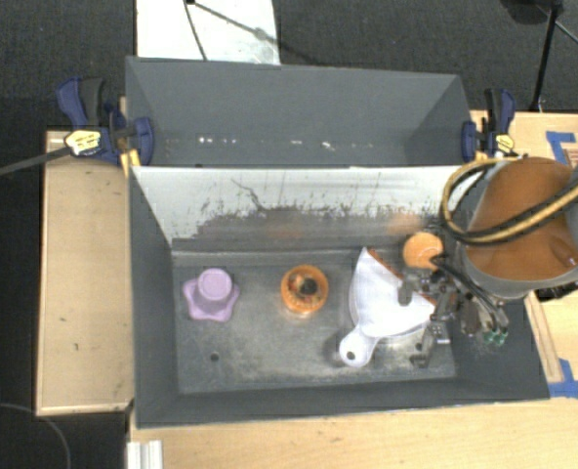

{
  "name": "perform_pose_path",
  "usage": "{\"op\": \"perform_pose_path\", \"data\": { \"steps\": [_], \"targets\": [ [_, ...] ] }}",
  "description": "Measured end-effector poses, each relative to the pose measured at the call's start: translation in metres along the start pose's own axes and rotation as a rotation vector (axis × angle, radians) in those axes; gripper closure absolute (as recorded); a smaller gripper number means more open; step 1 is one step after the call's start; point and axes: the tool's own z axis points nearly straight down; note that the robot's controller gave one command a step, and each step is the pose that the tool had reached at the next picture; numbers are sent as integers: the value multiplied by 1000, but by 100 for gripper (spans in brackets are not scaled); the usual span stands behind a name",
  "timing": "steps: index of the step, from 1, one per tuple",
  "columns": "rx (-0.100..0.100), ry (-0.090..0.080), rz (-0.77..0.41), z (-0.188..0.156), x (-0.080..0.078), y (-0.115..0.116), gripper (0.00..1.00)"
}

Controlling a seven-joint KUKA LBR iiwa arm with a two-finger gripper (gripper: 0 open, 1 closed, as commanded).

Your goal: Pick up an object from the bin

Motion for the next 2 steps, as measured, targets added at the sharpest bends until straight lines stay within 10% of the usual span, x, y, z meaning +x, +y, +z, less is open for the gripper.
{"op": "perform_pose_path", "data": {
  "steps": [1, 2],
  "targets": [
    [1, -8, -3, -4, -2, 0, 0],
    [1, -7, -48, 76, -14, -6, 0]
  ]
}}
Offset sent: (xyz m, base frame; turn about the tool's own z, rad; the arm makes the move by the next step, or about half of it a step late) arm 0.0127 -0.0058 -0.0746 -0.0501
